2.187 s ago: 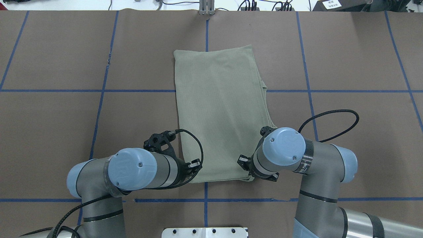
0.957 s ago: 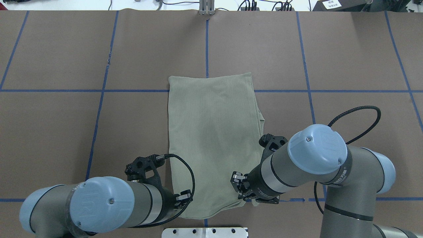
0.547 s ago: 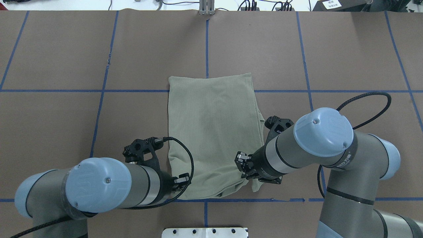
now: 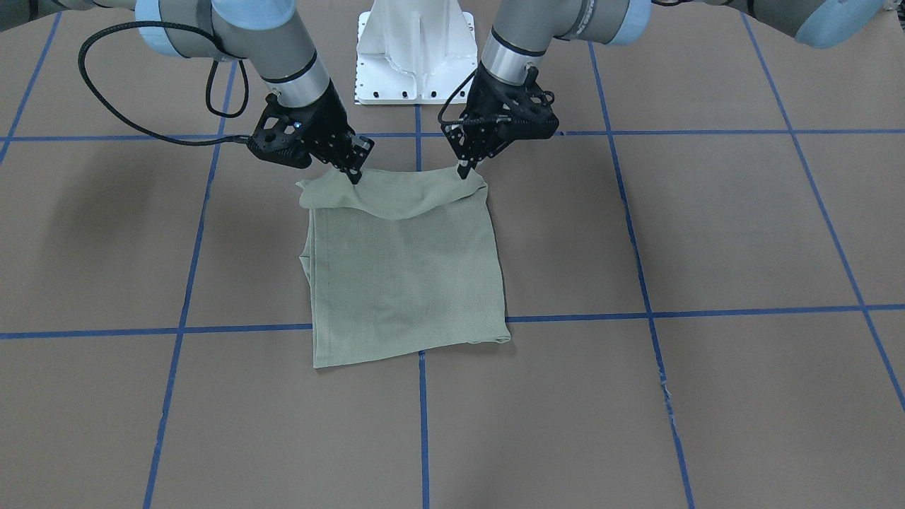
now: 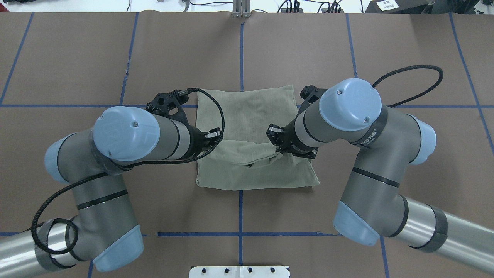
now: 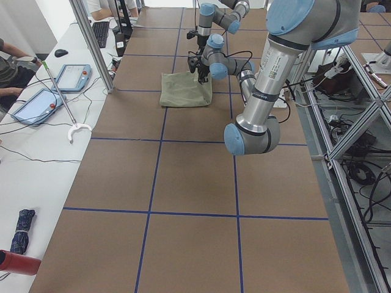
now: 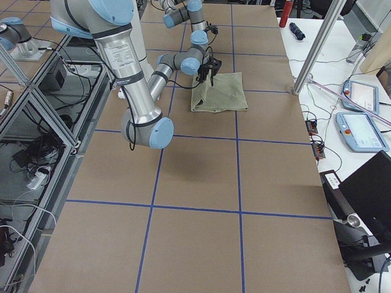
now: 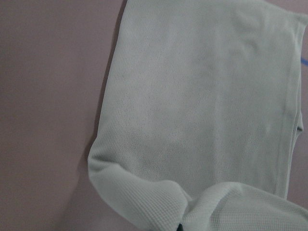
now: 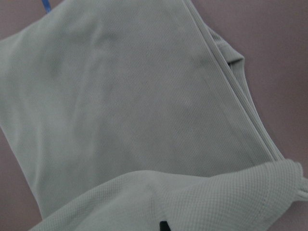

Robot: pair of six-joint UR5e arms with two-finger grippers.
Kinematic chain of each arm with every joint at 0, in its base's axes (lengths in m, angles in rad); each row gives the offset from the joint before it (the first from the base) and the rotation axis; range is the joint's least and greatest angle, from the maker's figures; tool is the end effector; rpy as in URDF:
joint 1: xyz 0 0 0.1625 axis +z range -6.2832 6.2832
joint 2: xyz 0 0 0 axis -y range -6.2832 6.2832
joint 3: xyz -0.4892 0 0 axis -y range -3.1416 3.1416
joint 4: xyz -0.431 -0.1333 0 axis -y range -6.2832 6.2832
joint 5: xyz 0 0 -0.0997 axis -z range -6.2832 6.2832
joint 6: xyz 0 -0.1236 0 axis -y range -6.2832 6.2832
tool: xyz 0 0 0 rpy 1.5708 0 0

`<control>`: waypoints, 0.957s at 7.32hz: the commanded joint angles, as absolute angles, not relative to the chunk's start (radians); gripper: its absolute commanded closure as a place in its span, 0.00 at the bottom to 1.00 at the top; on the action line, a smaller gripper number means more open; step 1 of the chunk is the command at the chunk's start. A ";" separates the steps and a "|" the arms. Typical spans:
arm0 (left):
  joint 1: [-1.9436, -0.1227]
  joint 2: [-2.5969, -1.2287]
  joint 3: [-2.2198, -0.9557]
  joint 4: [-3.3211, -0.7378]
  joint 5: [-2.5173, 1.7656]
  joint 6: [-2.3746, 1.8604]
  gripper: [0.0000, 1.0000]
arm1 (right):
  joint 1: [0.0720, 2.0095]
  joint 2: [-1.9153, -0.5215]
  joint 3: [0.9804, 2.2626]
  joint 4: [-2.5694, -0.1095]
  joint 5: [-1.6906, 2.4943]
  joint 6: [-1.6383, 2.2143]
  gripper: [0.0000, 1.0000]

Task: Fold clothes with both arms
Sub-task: 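Lift the near edge with both grippers and fold it away from the robot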

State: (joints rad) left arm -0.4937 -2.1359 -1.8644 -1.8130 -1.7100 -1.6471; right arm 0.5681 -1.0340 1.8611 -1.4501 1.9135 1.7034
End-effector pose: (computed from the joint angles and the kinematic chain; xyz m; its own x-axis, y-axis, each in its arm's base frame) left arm 0.5595 -0.4330 0.2159 0.3701 -0.2849 -0.8842 0.3897 0.9116 -0.1306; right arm -0.5362 -0.4511 0.2526 0.4509 0.4356 0.7791 -0.3393 0.8910 -0.3017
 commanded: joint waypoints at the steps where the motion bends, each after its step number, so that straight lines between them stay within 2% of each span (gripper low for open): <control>1: -0.570 -2.171 -1.746 -1.884 -1.729 -1.644 1.00 | 0.645 -0.950 1.658 -1.357 1.920 1.706 1.00; 3: -0.591 -2.192 -1.688 -1.917 -1.729 -1.646 1.00 | 0.684 -0.864 1.513 -1.333 1.933 1.704 1.00; 7: -0.620 -2.247 -1.583 -1.960 -1.729 -1.651 1.00 | 0.712 -0.766 1.369 -1.315 1.951 1.704 1.00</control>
